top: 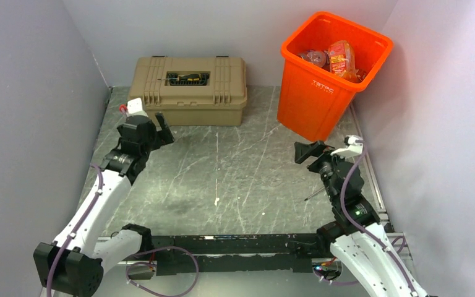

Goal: Put the plastic bottles in the bin
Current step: Reset both arms

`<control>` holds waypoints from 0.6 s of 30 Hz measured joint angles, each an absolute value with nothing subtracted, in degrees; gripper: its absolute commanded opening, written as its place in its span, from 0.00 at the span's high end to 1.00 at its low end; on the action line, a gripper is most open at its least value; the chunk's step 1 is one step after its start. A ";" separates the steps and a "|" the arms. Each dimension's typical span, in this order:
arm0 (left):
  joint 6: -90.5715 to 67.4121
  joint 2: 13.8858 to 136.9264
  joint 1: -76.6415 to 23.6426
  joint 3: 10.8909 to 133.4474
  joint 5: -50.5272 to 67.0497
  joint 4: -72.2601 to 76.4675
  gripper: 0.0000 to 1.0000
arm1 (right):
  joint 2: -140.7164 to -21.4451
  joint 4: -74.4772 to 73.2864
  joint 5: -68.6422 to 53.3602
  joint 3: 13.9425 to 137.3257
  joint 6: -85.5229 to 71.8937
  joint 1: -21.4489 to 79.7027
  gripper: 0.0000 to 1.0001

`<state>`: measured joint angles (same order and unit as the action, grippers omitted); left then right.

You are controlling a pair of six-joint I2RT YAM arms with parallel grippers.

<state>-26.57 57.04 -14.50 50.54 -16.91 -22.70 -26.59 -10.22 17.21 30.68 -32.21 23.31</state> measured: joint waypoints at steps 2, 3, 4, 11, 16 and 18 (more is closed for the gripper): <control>-26.79 57.60 -14.50 54.43 -19.18 -25.04 0.01 | -25.28 -10.94 16.27 31.68 -31.92 23.31 0.00; -27.03 57.43 -14.50 55.75 -19.92 -25.52 0.01 | -24.93 -12.16 15.88 32.97 -31.86 23.31 0.00; -27.51 57.06 -14.48 57.01 -20.56 -25.87 0.01 | -24.71 -13.98 15.46 35.11 -31.55 23.31 0.00; -26.55 51.03 -14.50 57.71 -16.62 -21.63 0.01 | -22.55 -18.26 19.29 44.05 -30.11 23.35 0.00; -24.47 48.23 -14.50 54.26 -13.43 -18.20 0.01 | -17.21 -21.78 22.44 40.42 -31.14 23.35 0.00; -24.58 49.06 -14.50 54.96 -13.39 -17.58 0.00 | -16.19 -22.24 22.17 40.60 -31.57 23.35 0.00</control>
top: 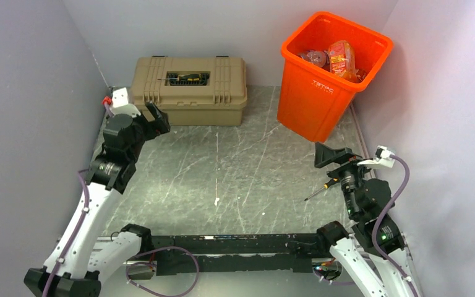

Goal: Put the plastic bottles in the bin
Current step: Reset both arms

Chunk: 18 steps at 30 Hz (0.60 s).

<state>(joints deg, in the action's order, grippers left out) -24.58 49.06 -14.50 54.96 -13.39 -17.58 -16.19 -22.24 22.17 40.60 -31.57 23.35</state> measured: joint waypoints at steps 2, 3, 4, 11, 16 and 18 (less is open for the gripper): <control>-25.52 51.64 -14.59 58.30 -13.85 -19.07 0.00 | -16.01 -23.09 20.67 41.78 -31.77 23.33 0.00; -26.89 53.69 -14.83 61.21 -14.48 -20.16 0.00 | -16.16 -23.38 18.74 42.85 -31.38 23.35 0.00; -28.45 55.48 -15.18 63.77 -15.03 -20.84 0.01 | -16.29 -23.55 17.41 43.66 -30.96 23.35 0.00; -43.22 53.23 -16.49 62.37 -13.06 -20.88 0.01 | -15.62 -23.49 12.69 48.60 -30.28 23.35 0.00; -43.48 51.88 -16.49 61.91 -10.66 -23.83 0.01 | -14.11 -23.27 11.22 48.42 -31.09 23.35 0.00; -39.94 52.05 -16.56 62.70 -9.41 -24.88 0.01 | -14.55 -23.20 10.83 48.42 -30.81 23.35 0.00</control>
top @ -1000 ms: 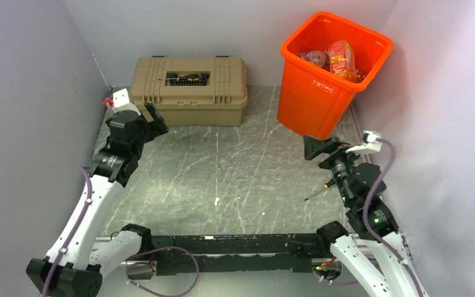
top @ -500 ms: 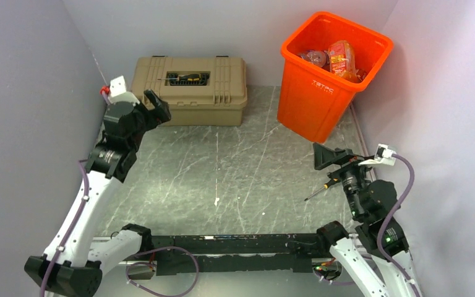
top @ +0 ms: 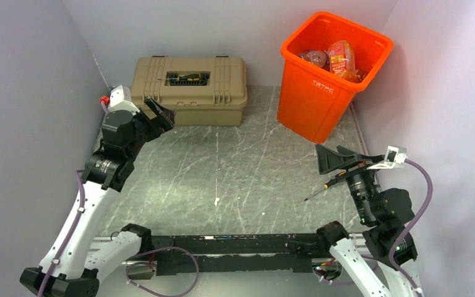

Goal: Put the plastic bottles in the bin
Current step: Reset both arms

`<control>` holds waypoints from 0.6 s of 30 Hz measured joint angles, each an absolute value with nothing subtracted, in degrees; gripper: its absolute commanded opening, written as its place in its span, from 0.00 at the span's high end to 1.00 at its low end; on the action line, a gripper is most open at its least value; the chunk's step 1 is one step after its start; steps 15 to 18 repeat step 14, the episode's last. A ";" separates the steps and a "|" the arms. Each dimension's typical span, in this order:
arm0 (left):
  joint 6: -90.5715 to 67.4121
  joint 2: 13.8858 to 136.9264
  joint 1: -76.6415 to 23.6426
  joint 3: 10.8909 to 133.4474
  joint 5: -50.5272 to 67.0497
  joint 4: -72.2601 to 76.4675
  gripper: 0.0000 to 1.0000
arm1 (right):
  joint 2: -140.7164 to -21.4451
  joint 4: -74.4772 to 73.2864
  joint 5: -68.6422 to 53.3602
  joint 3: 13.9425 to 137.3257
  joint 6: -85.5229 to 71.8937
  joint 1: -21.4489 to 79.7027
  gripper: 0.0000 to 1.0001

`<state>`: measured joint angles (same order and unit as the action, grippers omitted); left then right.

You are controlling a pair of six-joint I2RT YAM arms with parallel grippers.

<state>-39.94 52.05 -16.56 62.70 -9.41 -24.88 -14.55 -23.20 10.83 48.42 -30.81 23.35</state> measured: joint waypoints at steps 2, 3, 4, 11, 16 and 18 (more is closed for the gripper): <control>-37.41 51.44 -16.71 62.28 -8.93 -24.77 0.01 | -15.35 -23.51 11.07 48.47 -30.48 23.35 0.00; -36.38 50.78 -16.71 61.67 -8.69 -24.53 0.01 | -15.66 -23.64 11.38 48.47 -30.44 23.35 0.00; -34.70 49.19 -16.71 60.10 -8.05 -24.25 0.01 | -16.05 -23.79 11.53 48.47 -30.39 23.35 0.00; -29.93 42.68 -16.75 56.25 -5.82 -22.81 0.01 | -18.44 -23.97 10.92 48.47 -29.26 23.35 0.00; -28.97 42.04 -16.75 56.25 -5.39 -21.78 0.01 | -19.31 -23.94 9.87 48.34 -28.84 23.35 0.00; -28.97 42.04 -16.75 56.25 -5.39 -21.78 0.01 | -19.31 -23.94 9.87 48.34 -28.84 23.35 0.00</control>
